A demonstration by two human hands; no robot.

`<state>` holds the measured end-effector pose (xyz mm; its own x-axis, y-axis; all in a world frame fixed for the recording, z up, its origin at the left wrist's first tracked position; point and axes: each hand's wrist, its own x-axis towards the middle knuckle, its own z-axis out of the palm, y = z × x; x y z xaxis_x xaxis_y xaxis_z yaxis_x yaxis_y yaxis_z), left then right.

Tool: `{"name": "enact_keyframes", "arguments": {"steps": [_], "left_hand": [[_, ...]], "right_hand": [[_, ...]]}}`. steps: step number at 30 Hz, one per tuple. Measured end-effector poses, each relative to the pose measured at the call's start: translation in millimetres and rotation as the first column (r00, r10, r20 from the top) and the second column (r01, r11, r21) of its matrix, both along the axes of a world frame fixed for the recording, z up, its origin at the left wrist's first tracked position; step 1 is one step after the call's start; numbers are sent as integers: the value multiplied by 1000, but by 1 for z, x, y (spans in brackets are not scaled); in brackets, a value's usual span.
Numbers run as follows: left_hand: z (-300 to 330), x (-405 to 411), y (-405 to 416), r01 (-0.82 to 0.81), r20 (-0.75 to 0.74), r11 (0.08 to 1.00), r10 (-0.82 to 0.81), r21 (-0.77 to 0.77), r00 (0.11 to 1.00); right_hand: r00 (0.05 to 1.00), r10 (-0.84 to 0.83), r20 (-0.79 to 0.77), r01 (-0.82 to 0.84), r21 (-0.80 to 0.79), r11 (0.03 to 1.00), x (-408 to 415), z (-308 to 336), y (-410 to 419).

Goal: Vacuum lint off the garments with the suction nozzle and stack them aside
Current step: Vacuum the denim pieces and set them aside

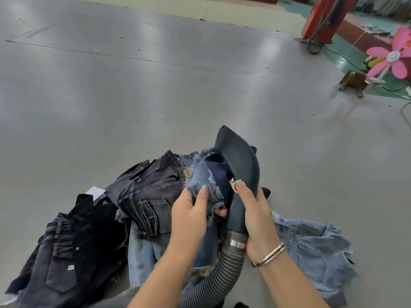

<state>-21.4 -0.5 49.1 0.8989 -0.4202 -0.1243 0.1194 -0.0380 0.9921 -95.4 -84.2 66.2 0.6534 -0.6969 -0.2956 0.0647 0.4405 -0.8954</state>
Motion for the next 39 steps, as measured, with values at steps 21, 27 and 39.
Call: {"name": "enact_keyframes", "arguments": {"steps": [21, 27, 39], "left_hand": [[8, 51, 26, 320, 576, 820, -565, 475, 591], [8, 54, 33, 397, 315, 825, -532, 403, 786], [7, 60, 24, 103, -262, 982, -143, -161, 955]], "right_hand": [[986, 168, -6, -168, -42, 985, -15, 5, -8], [994, 56, -89, -67, -127, 990, -14, 8, -32], [874, 363, -322, -471, -383, 794, -46, 28, -13]]}}
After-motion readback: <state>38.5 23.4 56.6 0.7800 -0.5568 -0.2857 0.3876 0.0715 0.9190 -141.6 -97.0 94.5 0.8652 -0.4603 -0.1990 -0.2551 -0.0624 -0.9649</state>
